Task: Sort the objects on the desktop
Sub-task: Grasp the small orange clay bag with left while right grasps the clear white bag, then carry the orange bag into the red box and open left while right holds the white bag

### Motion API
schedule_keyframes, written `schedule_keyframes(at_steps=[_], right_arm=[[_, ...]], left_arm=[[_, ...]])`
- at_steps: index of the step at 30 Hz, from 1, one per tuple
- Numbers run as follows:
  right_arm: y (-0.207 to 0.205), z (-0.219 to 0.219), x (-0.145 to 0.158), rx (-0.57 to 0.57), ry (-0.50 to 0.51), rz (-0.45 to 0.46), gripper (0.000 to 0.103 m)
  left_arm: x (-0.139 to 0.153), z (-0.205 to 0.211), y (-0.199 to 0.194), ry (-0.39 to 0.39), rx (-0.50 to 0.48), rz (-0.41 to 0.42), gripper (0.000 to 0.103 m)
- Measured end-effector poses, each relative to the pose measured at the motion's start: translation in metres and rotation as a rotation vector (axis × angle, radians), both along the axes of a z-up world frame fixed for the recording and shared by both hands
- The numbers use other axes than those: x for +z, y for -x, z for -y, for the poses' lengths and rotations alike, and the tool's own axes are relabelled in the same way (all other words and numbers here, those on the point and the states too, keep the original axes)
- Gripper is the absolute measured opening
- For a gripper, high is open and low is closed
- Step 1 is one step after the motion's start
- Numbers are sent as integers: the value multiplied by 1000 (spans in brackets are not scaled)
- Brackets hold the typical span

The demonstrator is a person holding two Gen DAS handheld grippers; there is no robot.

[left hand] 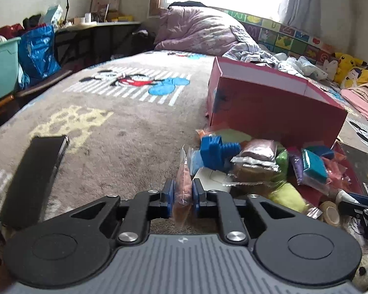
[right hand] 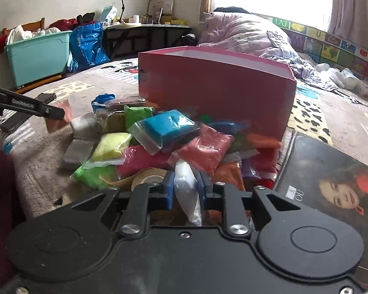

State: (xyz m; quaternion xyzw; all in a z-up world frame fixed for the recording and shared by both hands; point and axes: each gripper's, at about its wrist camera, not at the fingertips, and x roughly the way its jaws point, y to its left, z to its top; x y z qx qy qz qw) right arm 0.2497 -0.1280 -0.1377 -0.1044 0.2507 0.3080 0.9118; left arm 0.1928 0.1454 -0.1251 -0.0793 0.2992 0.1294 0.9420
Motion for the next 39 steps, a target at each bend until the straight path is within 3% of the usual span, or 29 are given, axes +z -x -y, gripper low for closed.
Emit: schedule_keyframes(at_steps=[10, 21, 39], right_arm=[[7, 13, 11, 29, -118, 1, 16], [2, 26, 20, 28, -203, 2, 16], [-17, 29, 17, 38, -290, -52, 16]], left_arm=[[52, 23, -6, -84, -64, 72, 15], [92, 51, -67, -129, -157, 114, 15], [85, 72, -195, -173, -215, 24, 15]])
